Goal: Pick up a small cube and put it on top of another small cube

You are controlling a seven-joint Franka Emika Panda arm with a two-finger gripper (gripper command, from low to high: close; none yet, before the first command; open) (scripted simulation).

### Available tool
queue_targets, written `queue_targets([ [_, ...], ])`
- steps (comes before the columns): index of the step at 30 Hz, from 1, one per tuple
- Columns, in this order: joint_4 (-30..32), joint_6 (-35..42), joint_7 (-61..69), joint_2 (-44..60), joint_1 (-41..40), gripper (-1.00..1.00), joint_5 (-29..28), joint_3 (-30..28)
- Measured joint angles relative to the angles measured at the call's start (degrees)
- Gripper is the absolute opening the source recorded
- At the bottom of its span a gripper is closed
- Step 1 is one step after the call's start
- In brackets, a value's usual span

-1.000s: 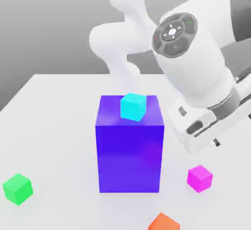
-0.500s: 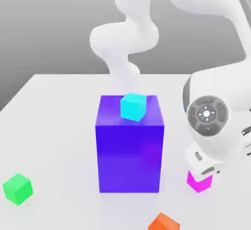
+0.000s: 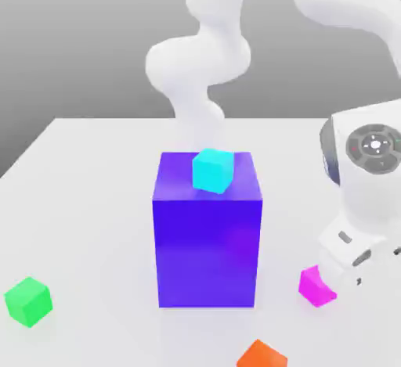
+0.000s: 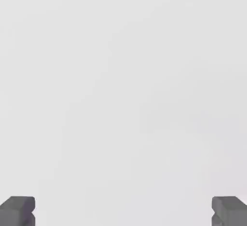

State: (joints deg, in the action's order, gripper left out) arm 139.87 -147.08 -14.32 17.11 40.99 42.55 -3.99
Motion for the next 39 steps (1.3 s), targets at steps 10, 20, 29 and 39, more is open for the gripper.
queue_targets([
  [10,9.43,-13.26,-12.48,-4.06,7.82,0.0,-16.56,-8.29],
  [20,11.53,-22.25,-14.87,2.23,8.01,-1.0,-17.92,-8.58],
  [29,13.32,-13.58,-27.77,-10.82,12.78,-1.0,-35.28,-17.74],
  [39,10.96,1.31,-33.42,-24.28,6.85,-1.0,-49.39,-20.73],
])
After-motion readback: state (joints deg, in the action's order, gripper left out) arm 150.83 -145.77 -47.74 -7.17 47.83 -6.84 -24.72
